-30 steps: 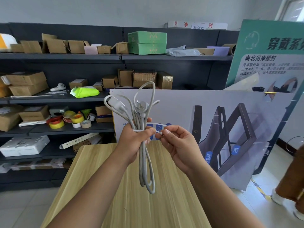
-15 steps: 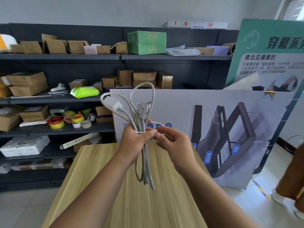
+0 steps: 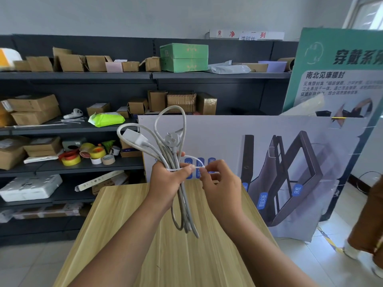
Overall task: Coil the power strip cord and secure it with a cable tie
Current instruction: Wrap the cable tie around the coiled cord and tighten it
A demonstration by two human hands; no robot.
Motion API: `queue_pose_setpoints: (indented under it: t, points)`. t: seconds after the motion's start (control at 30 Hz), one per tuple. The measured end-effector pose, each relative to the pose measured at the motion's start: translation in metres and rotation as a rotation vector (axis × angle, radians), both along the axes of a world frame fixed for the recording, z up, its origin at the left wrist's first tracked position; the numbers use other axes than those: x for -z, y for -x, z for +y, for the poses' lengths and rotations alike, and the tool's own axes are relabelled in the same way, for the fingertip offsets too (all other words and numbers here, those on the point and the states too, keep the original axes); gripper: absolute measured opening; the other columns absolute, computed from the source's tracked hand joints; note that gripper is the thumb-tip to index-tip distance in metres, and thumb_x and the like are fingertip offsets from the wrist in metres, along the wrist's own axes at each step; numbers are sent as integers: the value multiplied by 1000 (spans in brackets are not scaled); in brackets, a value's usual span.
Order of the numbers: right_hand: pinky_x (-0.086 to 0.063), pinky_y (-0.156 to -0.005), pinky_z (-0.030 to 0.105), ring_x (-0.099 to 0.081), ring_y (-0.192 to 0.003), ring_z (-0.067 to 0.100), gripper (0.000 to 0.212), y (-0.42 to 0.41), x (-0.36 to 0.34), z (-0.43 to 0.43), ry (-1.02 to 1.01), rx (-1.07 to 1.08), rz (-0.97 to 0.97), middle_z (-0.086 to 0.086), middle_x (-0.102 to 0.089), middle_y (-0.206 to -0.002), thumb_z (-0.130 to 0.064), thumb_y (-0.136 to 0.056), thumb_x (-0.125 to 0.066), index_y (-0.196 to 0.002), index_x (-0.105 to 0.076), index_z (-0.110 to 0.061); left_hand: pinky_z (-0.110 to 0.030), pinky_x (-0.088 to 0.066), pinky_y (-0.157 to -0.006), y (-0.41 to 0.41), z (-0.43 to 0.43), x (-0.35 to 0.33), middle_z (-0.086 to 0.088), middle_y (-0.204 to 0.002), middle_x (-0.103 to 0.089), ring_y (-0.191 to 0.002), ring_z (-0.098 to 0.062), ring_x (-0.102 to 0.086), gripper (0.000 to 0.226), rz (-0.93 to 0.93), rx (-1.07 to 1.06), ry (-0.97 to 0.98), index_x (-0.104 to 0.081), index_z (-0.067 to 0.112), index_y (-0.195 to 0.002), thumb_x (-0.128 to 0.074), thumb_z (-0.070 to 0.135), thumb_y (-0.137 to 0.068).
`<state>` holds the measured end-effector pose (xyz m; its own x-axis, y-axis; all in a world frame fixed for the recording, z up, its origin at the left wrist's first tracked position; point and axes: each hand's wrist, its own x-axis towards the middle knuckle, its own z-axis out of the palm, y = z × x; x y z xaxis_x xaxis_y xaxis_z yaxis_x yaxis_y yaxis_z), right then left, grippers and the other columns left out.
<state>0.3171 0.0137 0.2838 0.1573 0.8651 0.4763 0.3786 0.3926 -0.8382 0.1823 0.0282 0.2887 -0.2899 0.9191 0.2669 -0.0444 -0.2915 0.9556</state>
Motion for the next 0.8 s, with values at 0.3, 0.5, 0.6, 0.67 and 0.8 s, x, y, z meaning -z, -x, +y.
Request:
queue_pose_setpoints:
  t: [0.3,0.5,0.6,0.67,0.8]
  points:
    - [-55,-60,44,-68,-71,18,16,6,10,6,8,-19,-27,0,-69,-70,-21,-92,-63,-77,-58,-25,-31,-59,-79,-3,4,1,1,-89,-76,-89,-15,-73,39,79,-37,52,-73,15,-91,-87,32,-59]
    - [-56,-61,42,-65,-65,15,14,4,8,4,-5,9,-125,-5,-67,-70,-26,-91,-65,-81,-59,-19,-16,-55,-71,0,8,5,-1,-92,-74,-90,-11,-70,26,157,-90,50,-74,11,-89,-86,24,-70]
    - [-53,-57,36,-63,-61,15,14,3,4,-2,-43,13,-143,-4,-66,-66,-23,-91,-65,-79,-60,-17,-12,-52,-63,1,11,5,5,-83,-74,-81,-4,-71,24,125,-119,64,-74,9,-85,-87,22,-69]
    - [-51,-54,36,-62,-58,17,15,1,2,-6,-81,16,-111,-2,-65,-63,-19,-90,-66,-76,-59,-16,-6,-48,-56,5,14,3,16,-77,-71,-71,6,-68,22,70,-133,57,-73,7,-85,-87,16,-69]
    - [-55,-56,42,-65,-59,20,15,-4,4,-12,-163,0,9,-1,-65,-63,-11,-88,-67,-76,-61,-17,-23,-46,-52,18,20,4,-9,-84,-73,-47,-5,-59,31,-58,-103,70,-70,17,-94,-87,12,-68]
